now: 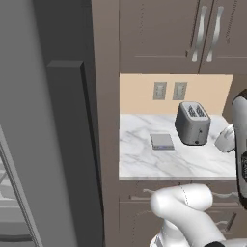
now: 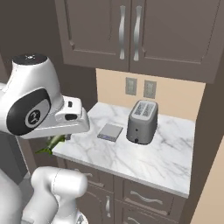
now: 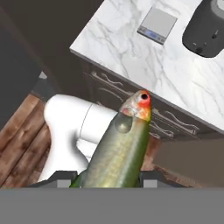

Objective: Take the fish from the fridge and place it on the digital scale on the counter by the fridge. Wait a few seconds for a reading, then move it to the plate on the dining counter.

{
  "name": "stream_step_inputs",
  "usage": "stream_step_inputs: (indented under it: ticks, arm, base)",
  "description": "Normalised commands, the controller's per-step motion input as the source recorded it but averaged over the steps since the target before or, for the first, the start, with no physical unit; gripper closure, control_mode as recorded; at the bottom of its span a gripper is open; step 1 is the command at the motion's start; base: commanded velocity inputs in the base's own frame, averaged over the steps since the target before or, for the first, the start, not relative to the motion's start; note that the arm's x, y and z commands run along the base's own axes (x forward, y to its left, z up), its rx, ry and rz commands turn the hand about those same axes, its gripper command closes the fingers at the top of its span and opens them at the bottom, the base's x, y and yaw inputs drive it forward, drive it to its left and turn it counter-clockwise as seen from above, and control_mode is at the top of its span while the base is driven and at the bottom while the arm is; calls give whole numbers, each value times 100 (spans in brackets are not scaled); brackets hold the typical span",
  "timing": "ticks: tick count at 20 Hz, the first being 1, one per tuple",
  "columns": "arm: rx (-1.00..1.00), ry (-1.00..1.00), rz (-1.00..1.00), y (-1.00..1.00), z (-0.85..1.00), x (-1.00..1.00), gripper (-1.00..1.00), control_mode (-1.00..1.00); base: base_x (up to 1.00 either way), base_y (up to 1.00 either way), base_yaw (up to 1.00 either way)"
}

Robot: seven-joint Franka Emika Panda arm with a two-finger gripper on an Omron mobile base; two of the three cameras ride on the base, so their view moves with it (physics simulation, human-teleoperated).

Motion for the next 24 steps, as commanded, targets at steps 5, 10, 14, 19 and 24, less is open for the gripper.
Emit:
stream_step_inputs:
  ticks: [5,10,14,19,24]
  arm:
    - [-2,29,0,38,-54,74,100,-100]
    - [16,-8,-4,4,-97,53,100,-100]
    - [1,-10,-7,4,-25,39,100,-100]
    - [-5,0,-7,17,0,92,100,-100]
    - [-1,0,-5,2,-12,100,100,-100]
  base:
    - [0,0,0]
    - [0,0,0]
    - [0,0,0]
    - [0,0,0]
    - [0,0,0]
